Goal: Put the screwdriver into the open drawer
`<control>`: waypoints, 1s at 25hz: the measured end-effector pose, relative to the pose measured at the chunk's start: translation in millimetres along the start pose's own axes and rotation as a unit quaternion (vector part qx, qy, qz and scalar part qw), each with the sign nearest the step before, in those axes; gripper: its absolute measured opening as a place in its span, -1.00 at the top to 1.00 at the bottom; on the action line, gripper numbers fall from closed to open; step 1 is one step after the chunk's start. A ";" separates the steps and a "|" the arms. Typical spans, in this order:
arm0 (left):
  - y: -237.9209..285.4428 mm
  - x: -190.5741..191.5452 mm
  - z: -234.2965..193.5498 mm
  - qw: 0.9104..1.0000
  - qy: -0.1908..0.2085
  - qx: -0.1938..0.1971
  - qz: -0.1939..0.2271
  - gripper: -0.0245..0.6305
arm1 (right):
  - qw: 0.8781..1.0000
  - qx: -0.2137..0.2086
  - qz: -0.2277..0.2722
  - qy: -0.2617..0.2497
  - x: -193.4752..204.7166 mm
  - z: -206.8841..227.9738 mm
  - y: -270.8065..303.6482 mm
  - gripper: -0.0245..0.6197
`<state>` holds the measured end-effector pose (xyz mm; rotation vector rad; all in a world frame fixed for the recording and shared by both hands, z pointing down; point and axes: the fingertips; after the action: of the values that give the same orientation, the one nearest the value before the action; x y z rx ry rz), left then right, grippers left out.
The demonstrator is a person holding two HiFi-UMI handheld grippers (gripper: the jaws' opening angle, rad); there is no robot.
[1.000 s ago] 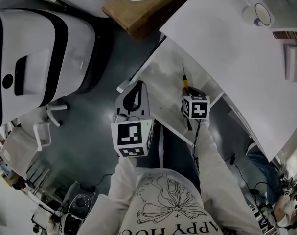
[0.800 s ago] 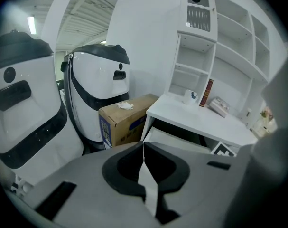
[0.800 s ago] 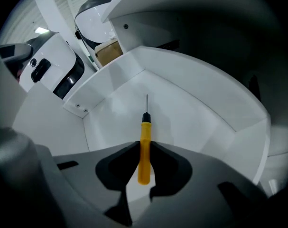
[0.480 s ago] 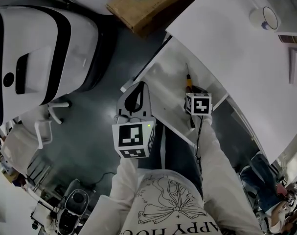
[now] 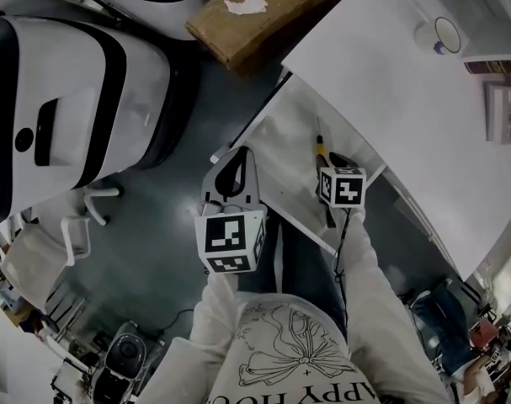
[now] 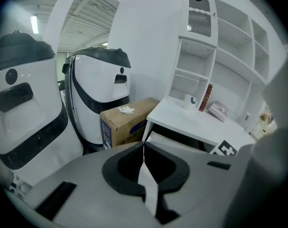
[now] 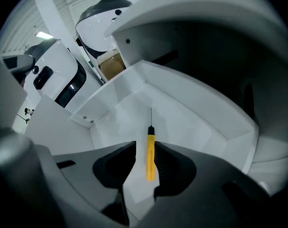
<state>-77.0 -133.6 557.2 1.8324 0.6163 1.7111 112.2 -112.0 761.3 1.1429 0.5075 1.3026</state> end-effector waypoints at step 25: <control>-129.6 -171.8 28.1 0.980 0.000 0.048 0.191 0.91 | 0.928 0.067 0.360 -0.062 -150.0 -117.6 -324.2 0.85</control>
<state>-58.3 -154.0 341.9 2.1262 0.3665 1.9504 131.1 -163.2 389.2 1.5972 0.0662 1.8209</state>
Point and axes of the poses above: the fingertips, and each gripper's own axes: y forward along the fingers, z to its right, x out of its underside, and after that the axes turned 12 degrees about -x, right-handed
